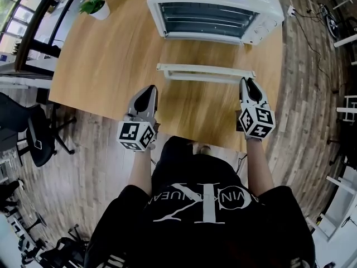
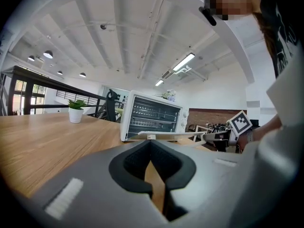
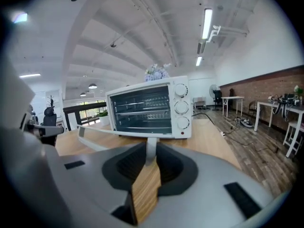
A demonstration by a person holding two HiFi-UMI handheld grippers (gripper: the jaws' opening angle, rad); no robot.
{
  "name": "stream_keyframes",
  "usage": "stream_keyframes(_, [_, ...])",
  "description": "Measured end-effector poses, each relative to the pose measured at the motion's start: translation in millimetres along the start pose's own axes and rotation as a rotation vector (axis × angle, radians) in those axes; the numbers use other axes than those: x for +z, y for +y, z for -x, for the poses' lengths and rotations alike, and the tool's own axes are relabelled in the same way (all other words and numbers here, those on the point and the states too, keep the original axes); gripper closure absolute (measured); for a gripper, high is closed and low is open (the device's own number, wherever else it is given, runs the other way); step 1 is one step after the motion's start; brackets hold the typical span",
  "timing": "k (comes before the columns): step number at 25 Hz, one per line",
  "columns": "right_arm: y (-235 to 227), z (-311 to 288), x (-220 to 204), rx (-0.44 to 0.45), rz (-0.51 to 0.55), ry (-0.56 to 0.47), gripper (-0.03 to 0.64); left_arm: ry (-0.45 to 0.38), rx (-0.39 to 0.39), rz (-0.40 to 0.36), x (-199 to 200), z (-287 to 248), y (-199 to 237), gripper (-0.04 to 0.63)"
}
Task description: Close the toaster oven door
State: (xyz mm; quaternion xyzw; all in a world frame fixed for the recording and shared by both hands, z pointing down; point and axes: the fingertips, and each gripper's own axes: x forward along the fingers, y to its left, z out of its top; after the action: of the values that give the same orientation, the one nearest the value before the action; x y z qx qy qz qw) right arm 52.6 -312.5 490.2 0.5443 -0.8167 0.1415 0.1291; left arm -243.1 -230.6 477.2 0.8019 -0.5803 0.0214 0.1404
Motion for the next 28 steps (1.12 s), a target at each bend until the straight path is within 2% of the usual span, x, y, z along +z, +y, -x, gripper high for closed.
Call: stream_keyframes(28, [-5.4,-13.5,78.1,-0.014,-0.001,-0.145,0.541,-0.066,-0.063,-0.045,47.5,-36.4,7.1,0.583])
